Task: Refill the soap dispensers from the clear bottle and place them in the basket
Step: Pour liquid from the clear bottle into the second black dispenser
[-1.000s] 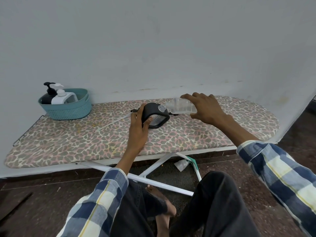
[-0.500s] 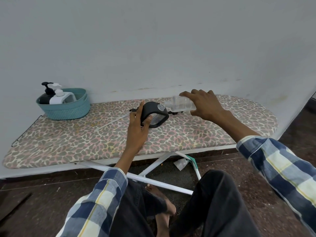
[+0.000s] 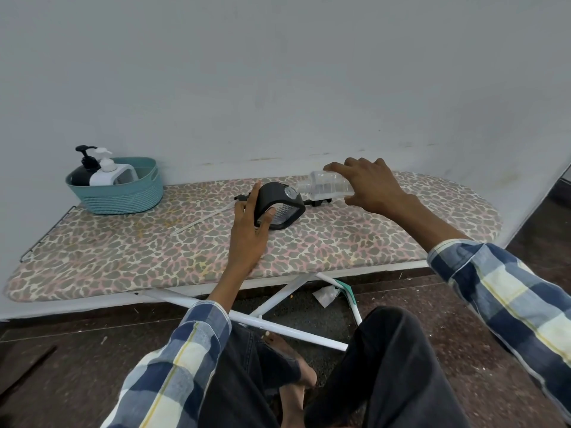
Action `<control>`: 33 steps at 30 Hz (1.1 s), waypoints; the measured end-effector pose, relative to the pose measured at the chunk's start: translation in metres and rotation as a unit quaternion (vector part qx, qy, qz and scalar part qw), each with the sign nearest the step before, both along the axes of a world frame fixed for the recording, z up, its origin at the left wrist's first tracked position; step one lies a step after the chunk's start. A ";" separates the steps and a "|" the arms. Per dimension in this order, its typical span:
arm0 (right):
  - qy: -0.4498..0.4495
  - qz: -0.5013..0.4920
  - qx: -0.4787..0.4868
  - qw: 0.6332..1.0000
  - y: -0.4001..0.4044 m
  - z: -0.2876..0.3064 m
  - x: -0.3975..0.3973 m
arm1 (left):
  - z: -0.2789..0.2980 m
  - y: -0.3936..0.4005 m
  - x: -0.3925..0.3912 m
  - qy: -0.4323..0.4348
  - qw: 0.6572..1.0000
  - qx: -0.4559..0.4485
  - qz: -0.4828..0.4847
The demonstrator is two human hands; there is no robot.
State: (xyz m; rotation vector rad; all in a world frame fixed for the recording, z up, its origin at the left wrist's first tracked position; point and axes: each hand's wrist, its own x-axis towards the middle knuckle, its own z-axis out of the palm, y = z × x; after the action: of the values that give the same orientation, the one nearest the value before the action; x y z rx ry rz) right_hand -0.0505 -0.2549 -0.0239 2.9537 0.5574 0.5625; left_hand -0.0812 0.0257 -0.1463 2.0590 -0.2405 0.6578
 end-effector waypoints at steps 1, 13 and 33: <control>-0.001 0.000 -0.001 1.000 0.000 0.001 0.000 | 0.000 0.000 0.000 0.001 1.000 0.000 0.000; -0.003 -0.001 -0.014 1.000 0.003 0.010 -0.003 | 0.002 0.000 -0.001 0.025 1.000 0.008 0.009; -0.008 0.004 -0.031 0.999 0.005 0.014 0.000 | -0.001 0.001 0.000 0.014 1.000 0.003 0.001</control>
State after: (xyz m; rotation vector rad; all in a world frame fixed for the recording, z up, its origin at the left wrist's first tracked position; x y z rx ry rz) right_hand -0.0502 -0.2500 -0.0099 2.8880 0.5753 0.5603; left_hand -0.0809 0.0271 -0.1475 2.0725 -0.2241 0.6306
